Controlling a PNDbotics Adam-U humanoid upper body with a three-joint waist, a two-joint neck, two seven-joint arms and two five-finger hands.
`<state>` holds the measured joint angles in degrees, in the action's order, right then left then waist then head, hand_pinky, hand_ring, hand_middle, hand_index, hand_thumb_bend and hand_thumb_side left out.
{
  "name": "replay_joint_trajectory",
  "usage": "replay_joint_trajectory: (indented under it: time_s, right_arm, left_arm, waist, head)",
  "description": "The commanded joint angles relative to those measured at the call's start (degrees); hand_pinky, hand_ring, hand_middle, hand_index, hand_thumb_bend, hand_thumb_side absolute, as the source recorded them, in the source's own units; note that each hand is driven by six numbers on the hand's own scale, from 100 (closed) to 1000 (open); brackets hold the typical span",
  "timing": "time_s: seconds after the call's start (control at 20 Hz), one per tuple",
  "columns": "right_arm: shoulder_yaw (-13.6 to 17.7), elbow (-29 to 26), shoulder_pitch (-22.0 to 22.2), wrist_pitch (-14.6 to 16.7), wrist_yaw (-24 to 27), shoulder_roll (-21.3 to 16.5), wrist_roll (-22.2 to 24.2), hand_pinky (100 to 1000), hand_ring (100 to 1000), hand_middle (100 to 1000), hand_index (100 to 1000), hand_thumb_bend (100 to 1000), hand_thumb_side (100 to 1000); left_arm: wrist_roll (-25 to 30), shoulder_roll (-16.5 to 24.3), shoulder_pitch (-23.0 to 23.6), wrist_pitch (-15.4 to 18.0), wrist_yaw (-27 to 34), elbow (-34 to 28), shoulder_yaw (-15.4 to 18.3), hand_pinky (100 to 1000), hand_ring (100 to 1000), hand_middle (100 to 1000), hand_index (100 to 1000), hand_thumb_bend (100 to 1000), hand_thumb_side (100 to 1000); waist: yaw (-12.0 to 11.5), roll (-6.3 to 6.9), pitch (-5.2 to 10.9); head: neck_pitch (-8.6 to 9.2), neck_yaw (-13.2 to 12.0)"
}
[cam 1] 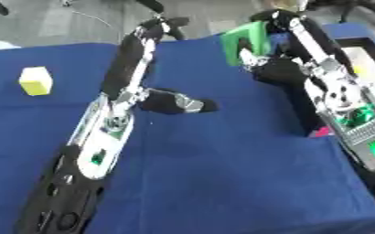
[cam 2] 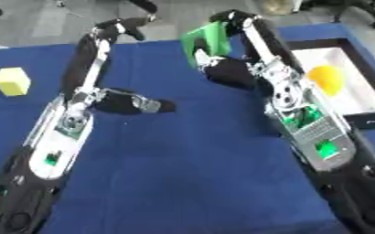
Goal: Pick up the objects with one hand, pass them to the other hand, and then place them into the box on the other side of the table.
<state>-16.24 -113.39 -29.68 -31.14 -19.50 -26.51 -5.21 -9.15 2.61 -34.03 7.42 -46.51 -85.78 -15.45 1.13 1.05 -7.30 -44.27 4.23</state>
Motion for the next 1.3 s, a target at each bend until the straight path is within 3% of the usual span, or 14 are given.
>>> replay_joint_trajectory:
  time_s: [0.05, 0.35, 0.5, 0.7, 0.75, 0.8, 0.85, 1.1, 1.3]
  right_arm:
    - [4.62, -1.20, 0.20, 0.40, -1.06, -3.10, -3.35, 143, 813, 148, 542, 100, 435]
    - [10.86, 0.61, 3.71, -1.29, -1.52, -7.16, -13.37, 181, 804, 162, 553, 100, 463]
    - [12.65, 5.92, 5.17, -2.39, 0.35, -9.11, -19.48, 173, 809, 172, 574, 100, 449]
    - [13.58, 14.51, 5.98, -1.50, 5.25, -10.77, -26.53, 167, 822, 194, 612, 100, 427]
    - [13.56, 16.92, 6.11, -1.03, 6.79, -11.08, -27.86, 164, 824, 198, 621, 100, 261]
    - [13.42, 19.12, 6.22, -0.55, 8.23, -11.34, -28.93, 163, 828, 209, 634, 100, 412]
    - [13.19, 21.39, 6.32, -0.14, 9.56, -11.56, -29.83, 163, 831, 217, 644, 100, 393]
    - [10.87, 30.56, 6.56, 2.99, 12.72, -11.34, -30.84, 184, 859, 284, 722, 100, 270]
    - [9.16, 34.20, 6.86, 4.74, 10.31, -11.03, -23.68, 283, 928, 427, 827, 100, 208]
  left_arm:
    - [-2.29, 2.45, 1.24, -1.96, -0.08, 0.54, 2.62, 805, 691, 552, 823, 1000, 394]
    - [-8.33, 5.50, 7.07, -6.90, 2.83, -2.06, 7.58, 795, 674, 535, 808, 1000, 420]
    - [-11.07, 6.71, 10.05, -8.23, 4.74, -5.61, 10.28, 785, 657, 523, 795, 983, 436]
    - [-13.71, 7.38, 12.93, -9.60, 5.95, -10.66, 12.57, 780, 646, 516, 787, 966, 450]
    - [-14.19, 7.48, 13.50, -9.79, 6.25, -11.87, 12.96, 780, 645, 516, 787, 963, 452]
    - [-14.55, 7.59, 13.94, -9.94, 6.54, -12.89, 13.25, 779, 643, 515, 785, 960, 454]
    - [-14.83, 7.65, 14.34, -10.08, 6.82, -13.82, 13.52, 778, 641, 514, 785, 958, 456]
    - [-15.46, 7.44, 15.35, -10.63, 7.46, -16.60, 14.26, 776, 636, 511, 781, 952, 461]
    - [-15.54, 7.09, 15.57, -10.89, 7.28, -17.11, 14.37, 776, 635, 509, 780, 952, 461]
  waist:
    - [0.10, -0.37, 0.09]
    - [-0.44, 0.36, -0.09]
    - [-0.95, 0.70, -0.15]
    - [-1.50, 0.96, -0.22]
    - [-1.61, 1.00, -0.23]
    - [-1.71, 1.04, -0.24]
    - [-1.79, 1.09, -0.24]
    - [-2.05, 1.24, -0.32]
    - [-2.15, 1.25, -0.38]
  head:
    - [0.15, 1.02]
    - [0.15, 4.32]
    - [0.15, 5.94]
    - [0.15, 7.50]
    - [0.15, 7.76]
    - [0.15, 7.91]
    - [0.15, 7.98]
    - [0.15, 8.16]
    - [0.15, 8.04]
